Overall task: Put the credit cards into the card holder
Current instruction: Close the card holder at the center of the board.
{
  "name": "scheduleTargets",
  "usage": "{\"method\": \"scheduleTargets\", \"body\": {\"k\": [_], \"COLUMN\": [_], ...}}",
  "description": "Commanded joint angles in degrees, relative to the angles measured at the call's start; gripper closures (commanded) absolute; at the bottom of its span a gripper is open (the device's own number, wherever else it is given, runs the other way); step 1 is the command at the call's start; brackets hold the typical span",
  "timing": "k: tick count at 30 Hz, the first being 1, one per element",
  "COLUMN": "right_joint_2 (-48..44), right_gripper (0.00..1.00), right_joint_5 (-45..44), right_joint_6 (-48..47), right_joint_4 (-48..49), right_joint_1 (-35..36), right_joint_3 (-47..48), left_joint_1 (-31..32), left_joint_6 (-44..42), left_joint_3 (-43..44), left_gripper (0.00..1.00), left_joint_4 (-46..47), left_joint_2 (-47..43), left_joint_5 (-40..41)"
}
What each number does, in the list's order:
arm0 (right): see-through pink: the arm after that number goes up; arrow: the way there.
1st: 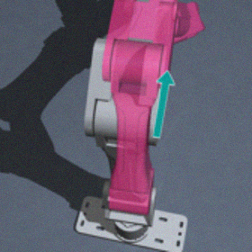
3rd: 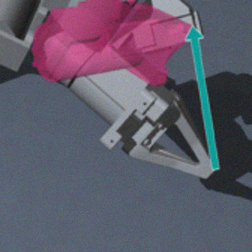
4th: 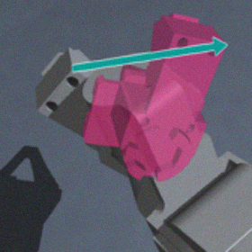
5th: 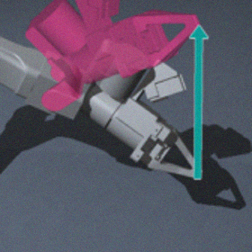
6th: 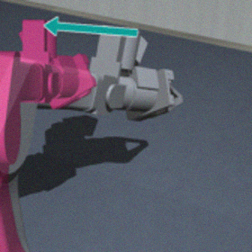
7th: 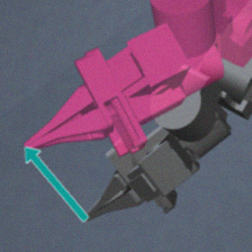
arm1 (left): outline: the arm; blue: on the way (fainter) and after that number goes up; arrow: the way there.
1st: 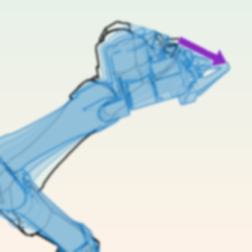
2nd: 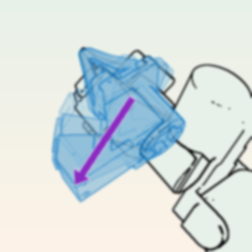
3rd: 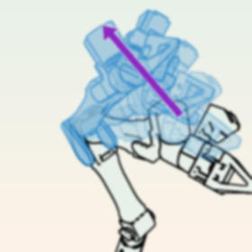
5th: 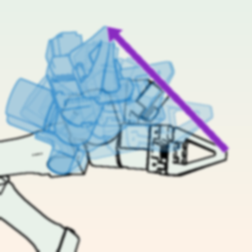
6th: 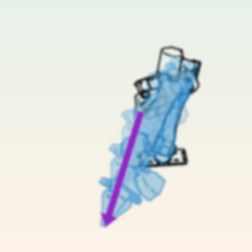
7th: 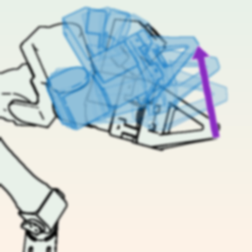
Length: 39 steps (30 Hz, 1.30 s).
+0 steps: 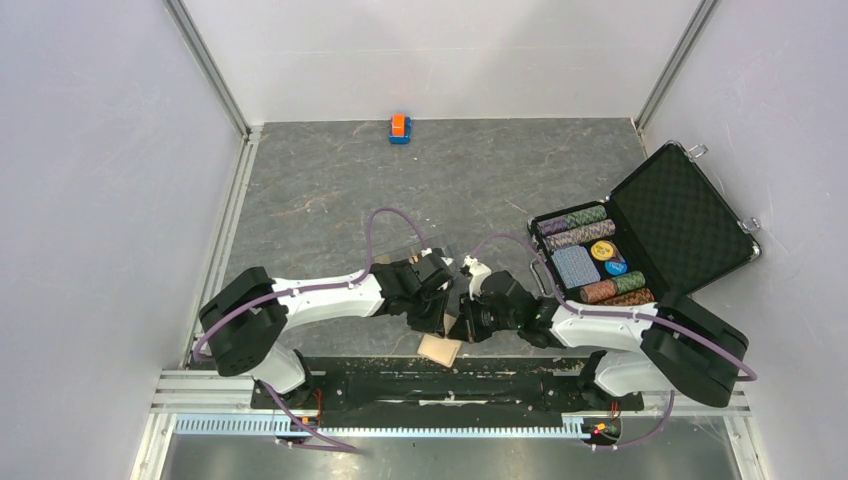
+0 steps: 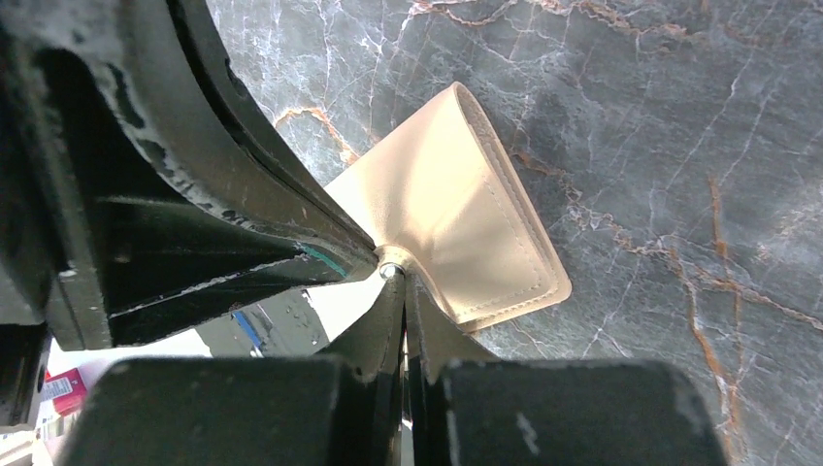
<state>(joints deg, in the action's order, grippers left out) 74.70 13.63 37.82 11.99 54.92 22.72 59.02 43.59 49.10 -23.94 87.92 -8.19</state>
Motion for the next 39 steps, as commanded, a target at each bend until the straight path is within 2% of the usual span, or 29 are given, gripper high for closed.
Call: {"method": "scheduleTargets", "body": {"k": [1, 10, 24, 39], "right_joint_2": [1.15, 1.97, -3.09, -0.21], "right_gripper": [1.0, 1.0, 1.0, 1.0], "right_joint_5": [0.33, 0.16, -2.14, -1.37], "right_joint_6": [-0.56, -0.48, -0.5, -0.49], "right_joint_4": [2.25, 2.1, 1.45, 1.55], "right_joint_1": [0.43, 0.89, 1.25, 1.34], "right_joint_3": [2.13, 2.03, 2.37, 1.54], "left_joint_1": [0.35, 0.41, 1.3, 1.63], "left_joint_6": [-0.44, -0.53, -0.35, -0.09], "left_joint_3": [0.6, 0.29, 0.08, -1.98], "left_gripper": [0.98, 0.98, 0.98, 0.98], "left_joint_4": [0.48, 1.53, 2.32, 3.11], "left_joint_2": [0.67, 2.27, -2.97, -0.95], "left_joint_5": [1.55, -0.53, 1.62, 0.81]}}
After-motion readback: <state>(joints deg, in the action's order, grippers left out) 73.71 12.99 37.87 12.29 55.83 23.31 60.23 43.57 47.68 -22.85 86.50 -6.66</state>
